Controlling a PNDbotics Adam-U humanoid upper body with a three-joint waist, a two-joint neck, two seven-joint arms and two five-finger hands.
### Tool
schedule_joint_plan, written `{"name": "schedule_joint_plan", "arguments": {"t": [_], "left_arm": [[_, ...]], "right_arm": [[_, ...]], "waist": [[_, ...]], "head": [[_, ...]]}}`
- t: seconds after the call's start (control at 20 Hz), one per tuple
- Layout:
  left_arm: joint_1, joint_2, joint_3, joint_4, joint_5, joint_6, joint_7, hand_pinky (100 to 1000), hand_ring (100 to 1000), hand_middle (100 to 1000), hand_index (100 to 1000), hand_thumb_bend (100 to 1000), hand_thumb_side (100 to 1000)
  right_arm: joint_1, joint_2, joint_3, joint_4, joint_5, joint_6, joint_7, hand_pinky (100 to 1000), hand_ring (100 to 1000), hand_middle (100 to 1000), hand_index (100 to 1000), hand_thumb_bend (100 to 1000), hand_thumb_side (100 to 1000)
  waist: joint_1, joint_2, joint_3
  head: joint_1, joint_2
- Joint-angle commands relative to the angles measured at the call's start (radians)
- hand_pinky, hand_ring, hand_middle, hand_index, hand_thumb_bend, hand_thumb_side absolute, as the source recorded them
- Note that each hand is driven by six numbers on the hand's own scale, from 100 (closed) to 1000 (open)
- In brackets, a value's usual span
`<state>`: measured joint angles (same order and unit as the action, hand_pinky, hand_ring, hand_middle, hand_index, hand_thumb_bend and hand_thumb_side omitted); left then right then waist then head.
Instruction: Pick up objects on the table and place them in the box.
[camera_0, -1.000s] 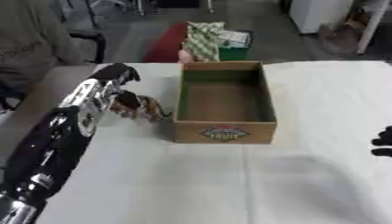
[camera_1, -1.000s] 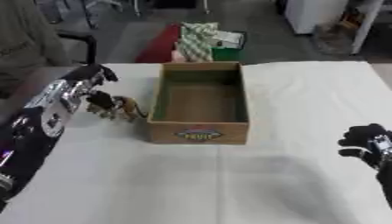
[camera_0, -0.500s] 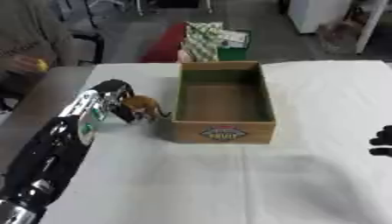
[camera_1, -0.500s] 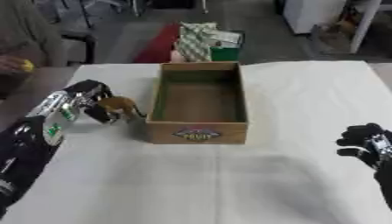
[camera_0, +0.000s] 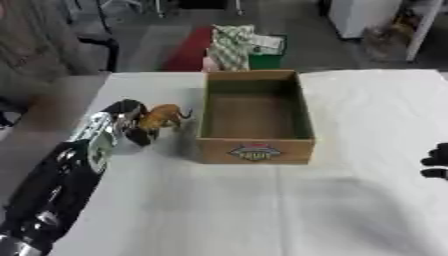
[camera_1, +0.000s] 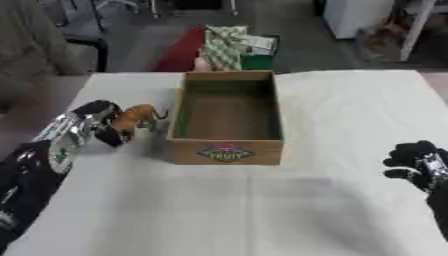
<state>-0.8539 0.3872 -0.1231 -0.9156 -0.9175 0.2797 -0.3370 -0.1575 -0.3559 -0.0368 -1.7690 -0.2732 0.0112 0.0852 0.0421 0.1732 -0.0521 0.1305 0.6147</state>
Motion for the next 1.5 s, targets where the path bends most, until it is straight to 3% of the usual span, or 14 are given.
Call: {"name": "schedule_joint_plan", "arguments": {"t": [0.05,0.35,0.55,0.75,1.0,1.25,1.3,1.35,1.5], "left_arm": [[-0.020,0.030,0.014,-0.062,0.058,0.002,0.031,533,414,379,531,100,191],[-0.033,0.046,0.012,-0.176,0.185,0.010,0.088,516,390,357,511,100,226],[-0.068,0.047,-0.007,-0.249,0.215,0.005,0.107,524,396,363,519,100,221],[-0.117,0.014,-0.044,-0.291,0.180,-0.010,0.091,528,406,373,529,100,206],[-0.171,-0.060,-0.100,-0.260,0.061,-0.031,0.057,536,427,395,539,100,185],[-0.174,-0.121,-0.121,-0.193,-0.022,-0.037,0.031,546,451,421,567,100,177],[-0.172,-0.128,-0.123,-0.181,-0.035,-0.036,0.026,552,461,434,583,100,130],[-0.168,-0.133,-0.125,-0.168,-0.046,-0.033,0.021,555,468,445,594,100,175],[-0.158,-0.146,-0.126,-0.137,-0.079,-0.020,0.010,563,491,473,625,100,178]], "right_arm": [[-0.007,-0.012,-0.006,-0.008,0.010,-0.004,0.000,633,669,608,682,100,675],[-0.006,-0.013,-0.006,-0.008,0.009,-0.003,0.000,632,669,608,682,100,675],[-0.005,-0.012,-0.004,-0.007,0.008,-0.003,0.001,632,669,608,682,100,676],[-0.006,-0.012,0.001,-0.007,0.007,-0.001,0.006,632,669,608,682,100,676],[-0.010,-0.010,0.006,-0.007,0.006,0.000,0.012,632,669,608,682,100,676],[-0.011,-0.008,0.008,-0.007,0.006,0.000,0.014,633,670,609,682,100,679],[-0.011,-0.008,0.008,-0.007,0.006,0.001,0.014,633,670,609,682,100,680],[-0.012,-0.008,0.008,-0.007,0.006,0.001,0.014,633,670,609,682,100,679],[-0.013,-0.006,0.008,-0.006,0.006,0.002,0.015,633,670,609,683,100,680]], "waist": [[-0.001,-0.014,0.002],[-0.001,-0.016,0.002],[-0.001,-0.019,0.001],[0.000,-0.022,-0.004],[-0.001,-0.022,-0.020],[-0.002,-0.019,-0.033],[-0.002,-0.019,-0.035],[-0.002,-0.018,-0.035],[-0.001,-0.018,-0.036]], "head": [[0.000,-0.003],[-0.002,-0.002],[0.000,-0.003],[0.004,-0.001],[0.018,-0.003],[0.023,-0.006],[0.023,-0.006],[0.023,-0.007],[0.021,-0.006]]}}
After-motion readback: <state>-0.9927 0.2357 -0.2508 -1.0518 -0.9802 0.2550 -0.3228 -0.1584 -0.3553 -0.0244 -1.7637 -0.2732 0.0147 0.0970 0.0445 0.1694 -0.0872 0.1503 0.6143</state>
